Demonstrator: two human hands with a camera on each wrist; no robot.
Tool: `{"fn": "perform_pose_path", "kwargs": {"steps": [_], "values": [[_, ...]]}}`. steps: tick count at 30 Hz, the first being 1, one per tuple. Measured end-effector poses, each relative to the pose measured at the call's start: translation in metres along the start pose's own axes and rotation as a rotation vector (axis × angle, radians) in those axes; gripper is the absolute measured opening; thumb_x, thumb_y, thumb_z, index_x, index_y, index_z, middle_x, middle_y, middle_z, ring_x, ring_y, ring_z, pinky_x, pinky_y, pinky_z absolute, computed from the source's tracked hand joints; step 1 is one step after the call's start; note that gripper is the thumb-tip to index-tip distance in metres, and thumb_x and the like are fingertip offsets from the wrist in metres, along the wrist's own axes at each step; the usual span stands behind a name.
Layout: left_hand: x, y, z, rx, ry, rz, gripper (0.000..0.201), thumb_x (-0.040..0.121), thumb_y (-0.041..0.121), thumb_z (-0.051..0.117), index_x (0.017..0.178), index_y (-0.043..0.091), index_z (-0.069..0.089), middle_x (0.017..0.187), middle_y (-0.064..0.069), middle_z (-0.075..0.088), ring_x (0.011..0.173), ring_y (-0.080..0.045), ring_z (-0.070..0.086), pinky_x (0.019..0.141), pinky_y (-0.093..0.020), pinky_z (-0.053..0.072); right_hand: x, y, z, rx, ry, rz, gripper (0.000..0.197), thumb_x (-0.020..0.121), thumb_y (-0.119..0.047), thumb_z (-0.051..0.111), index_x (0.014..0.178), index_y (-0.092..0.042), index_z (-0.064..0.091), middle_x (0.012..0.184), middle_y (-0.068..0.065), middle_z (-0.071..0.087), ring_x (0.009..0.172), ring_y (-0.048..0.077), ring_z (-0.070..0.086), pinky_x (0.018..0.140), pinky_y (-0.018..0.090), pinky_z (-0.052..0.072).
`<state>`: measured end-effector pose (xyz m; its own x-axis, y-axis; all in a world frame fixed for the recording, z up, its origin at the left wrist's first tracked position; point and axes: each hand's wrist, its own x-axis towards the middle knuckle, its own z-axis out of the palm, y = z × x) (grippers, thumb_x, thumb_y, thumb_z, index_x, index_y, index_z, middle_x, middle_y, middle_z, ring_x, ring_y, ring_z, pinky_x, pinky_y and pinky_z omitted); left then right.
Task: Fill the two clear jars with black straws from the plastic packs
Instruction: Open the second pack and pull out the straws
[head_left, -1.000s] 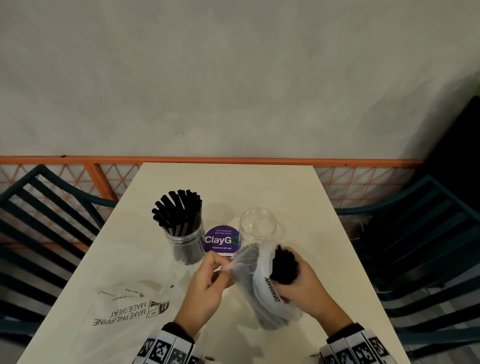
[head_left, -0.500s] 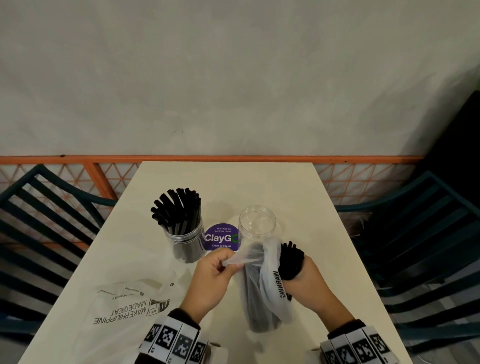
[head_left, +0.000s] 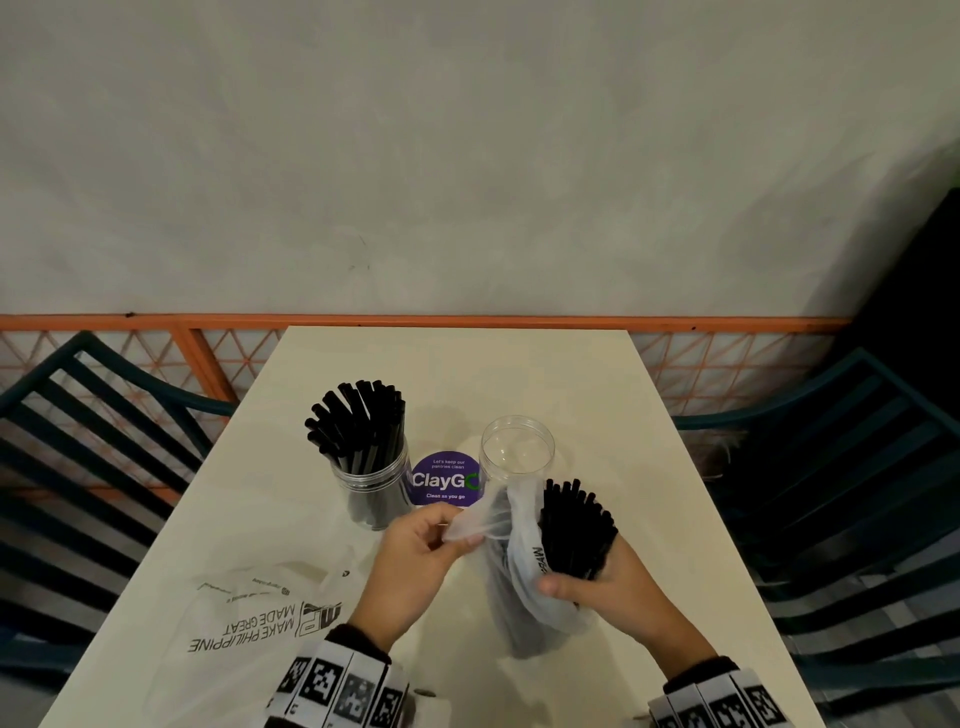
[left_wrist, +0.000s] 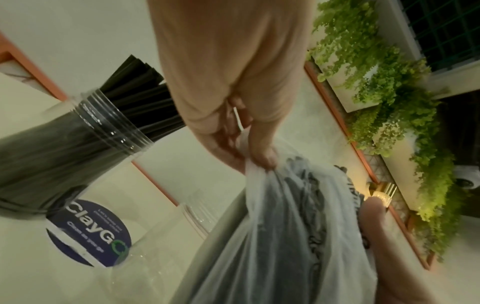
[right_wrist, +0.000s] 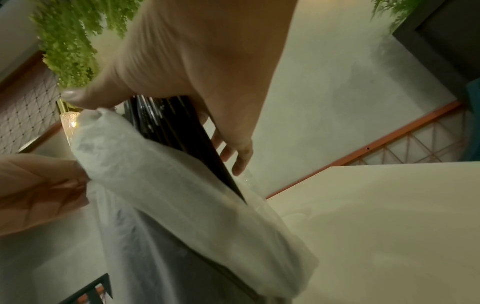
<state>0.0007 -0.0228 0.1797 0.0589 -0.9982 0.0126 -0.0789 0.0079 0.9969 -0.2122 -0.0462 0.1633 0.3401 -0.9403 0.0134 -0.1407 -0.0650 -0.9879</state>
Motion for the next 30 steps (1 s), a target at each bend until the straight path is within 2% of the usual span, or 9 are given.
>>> {"fn": "perform_pose_path", "kwargs": {"steps": [4,7,10,13,17,22,25,28,30], "values": [[-0.002,0.003,0.012,-0.091,-0.037,-0.045,0.020,0.082,-0.010,0.056,0.072,0.007,0.052,0.063,0.004,0.067,0.064,-0.010,0.059,0.065,-0.021,0.049,-0.001,0.004,-0.006,0.183,-0.011,0.111,0.079,0.035,-0.055,0.085,0.103,-0.021,0.061,0.092,-0.009,0.074,0.094,0.004,0.066,0.074,0.012,0.050],[-0.004,0.001,0.012,-0.088,-0.052,-0.061,0.024,0.081,-0.009,0.056,0.071,0.013,0.054,0.067,0.003,0.061,0.068,-0.016,0.051,0.067,-0.025,0.045,-0.004,0.005,-0.015,0.215,-0.115,0.173,0.067,0.047,-0.041,0.087,0.106,-0.019,0.064,0.098,-0.008,0.074,0.101,0.012,0.066,0.080,0.019,0.051],[-0.002,0.002,0.012,-0.053,-0.138,-0.057,0.022,0.077,-0.007,0.064,0.085,0.013,0.060,0.084,-0.003,0.062,0.076,-0.016,0.058,0.070,-0.021,0.049,-0.002,0.005,-0.014,0.033,-0.151,0.156,0.050,0.053,-0.024,0.077,0.101,-0.018,0.064,0.094,-0.008,0.072,0.098,0.011,0.064,0.079,0.020,0.049],[-0.002,0.007,0.016,0.087,-0.121,0.013,0.013,0.074,0.004,0.069,0.082,0.013,0.065,0.080,-0.007,0.067,0.075,-0.020,0.062,0.069,-0.027,0.050,-0.002,0.007,-0.004,-0.005,-0.111,0.078,0.058,0.058,-0.016,0.078,0.112,-0.011,0.059,0.107,0.000,0.068,0.106,0.011,0.062,0.086,0.021,0.048],[-0.006,0.006,0.018,0.294,-0.061,0.182,0.018,0.073,0.023,0.062,0.082,0.007,0.063,0.079,-0.014,0.062,0.075,-0.024,0.056,0.068,-0.033,0.047,-0.004,0.009,0.005,-0.005,0.035,0.003,0.039,0.061,0.002,0.074,0.096,-0.013,0.066,0.089,-0.003,0.073,0.089,0.002,0.066,0.078,0.020,0.050],[-0.008,0.006,0.019,-0.056,-0.074,-0.074,0.018,0.092,0.005,0.041,0.082,0.007,0.055,0.079,-0.005,0.051,0.074,-0.011,0.048,0.066,-0.017,0.046,-0.005,0.009,0.004,0.072,0.114,0.005,0.038,0.058,-0.003,0.083,0.088,-0.019,0.066,0.081,-0.019,0.074,0.081,-0.006,0.066,0.068,0.009,0.050],[-0.007,0.005,0.014,-0.273,-0.209,-0.184,0.010,0.080,0.009,0.048,0.082,0.014,0.057,0.079,-0.003,0.057,0.075,-0.012,0.054,0.070,-0.025,0.048,-0.006,0.010,0.005,0.104,0.087,0.023,0.044,0.052,-0.016,0.085,0.091,-0.021,0.066,0.085,-0.021,0.074,0.084,-0.005,0.067,0.069,0.010,0.050],[-0.004,0.008,0.010,-0.137,-0.292,-0.076,0.022,0.079,0.025,0.066,0.099,0.017,0.060,0.082,0.010,0.066,0.080,-0.007,0.061,0.075,-0.024,0.052,-0.005,0.010,0.004,0.097,0.063,0.025,0.045,0.047,-0.029,0.078,0.090,-0.021,0.066,0.088,-0.018,0.074,0.086,-0.001,0.067,0.071,0.012,0.051],[-0.002,0.009,0.013,-0.006,-0.193,0.023,0.017,0.080,0.022,0.067,0.091,0.010,0.062,0.073,0.009,0.063,0.069,-0.004,0.056,0.064,-0.016,0.046,-0.003,0.010,0.005,0.073,0.039,0.013,0.044,0.051,-0.026,0.078,0.093,-0.018,0.068,0.093,-0.011,0.074,0.091,0.004,0.068,0.076,0.017,0.052]]}}
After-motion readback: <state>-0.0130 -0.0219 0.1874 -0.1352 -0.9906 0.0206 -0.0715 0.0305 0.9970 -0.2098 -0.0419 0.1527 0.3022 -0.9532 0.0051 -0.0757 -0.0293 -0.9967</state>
